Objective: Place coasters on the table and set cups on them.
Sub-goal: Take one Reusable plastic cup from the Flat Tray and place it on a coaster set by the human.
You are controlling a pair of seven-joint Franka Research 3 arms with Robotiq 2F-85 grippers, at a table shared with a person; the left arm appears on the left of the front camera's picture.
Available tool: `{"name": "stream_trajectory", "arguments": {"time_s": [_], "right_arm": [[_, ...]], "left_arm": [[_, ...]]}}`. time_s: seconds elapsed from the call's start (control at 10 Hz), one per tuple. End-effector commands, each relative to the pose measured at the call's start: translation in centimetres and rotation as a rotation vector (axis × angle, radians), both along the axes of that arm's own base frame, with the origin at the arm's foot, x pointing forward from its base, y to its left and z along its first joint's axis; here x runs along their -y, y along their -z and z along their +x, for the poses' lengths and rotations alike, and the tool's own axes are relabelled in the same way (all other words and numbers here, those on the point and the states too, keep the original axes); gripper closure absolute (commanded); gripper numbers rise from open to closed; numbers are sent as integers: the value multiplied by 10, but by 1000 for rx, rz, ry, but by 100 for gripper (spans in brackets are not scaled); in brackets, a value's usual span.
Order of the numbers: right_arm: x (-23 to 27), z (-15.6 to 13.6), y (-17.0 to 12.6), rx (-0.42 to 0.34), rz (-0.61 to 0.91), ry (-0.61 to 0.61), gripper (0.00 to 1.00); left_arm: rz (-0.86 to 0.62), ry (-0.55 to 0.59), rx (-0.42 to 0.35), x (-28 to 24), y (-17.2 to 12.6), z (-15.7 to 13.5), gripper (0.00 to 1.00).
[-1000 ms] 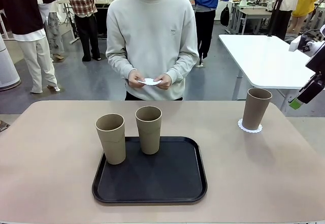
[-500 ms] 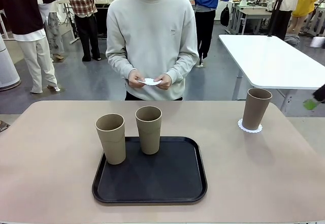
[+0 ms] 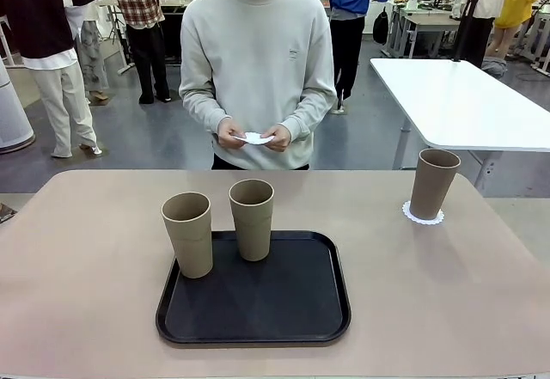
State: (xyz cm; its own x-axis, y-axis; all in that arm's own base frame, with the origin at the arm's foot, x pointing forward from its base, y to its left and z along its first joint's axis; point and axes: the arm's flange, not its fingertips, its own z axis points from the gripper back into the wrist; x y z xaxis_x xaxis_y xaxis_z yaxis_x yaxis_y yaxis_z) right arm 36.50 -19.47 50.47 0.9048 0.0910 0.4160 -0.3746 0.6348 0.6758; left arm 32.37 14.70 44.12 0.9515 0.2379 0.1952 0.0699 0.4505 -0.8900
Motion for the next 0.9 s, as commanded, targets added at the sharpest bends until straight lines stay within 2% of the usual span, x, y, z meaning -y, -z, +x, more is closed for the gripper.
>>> {"name": "stream_trajectory", "arguments": {"time_s": [0.0, 0.4, 0.8], "right_arm": [[42, 22, 24, 15, 156, 10, 0], [97, 5, 60, 90, 338, 33, 0], [115, -3, 82, 113, 389, 17, 0]], "left_arm": [[-4, 4, 14, -1, 1, -1, 0], [-4, 4, 14, -1, 1, -1, 0], [-4, 4, 14, -1, 1, -1, 0]]}}
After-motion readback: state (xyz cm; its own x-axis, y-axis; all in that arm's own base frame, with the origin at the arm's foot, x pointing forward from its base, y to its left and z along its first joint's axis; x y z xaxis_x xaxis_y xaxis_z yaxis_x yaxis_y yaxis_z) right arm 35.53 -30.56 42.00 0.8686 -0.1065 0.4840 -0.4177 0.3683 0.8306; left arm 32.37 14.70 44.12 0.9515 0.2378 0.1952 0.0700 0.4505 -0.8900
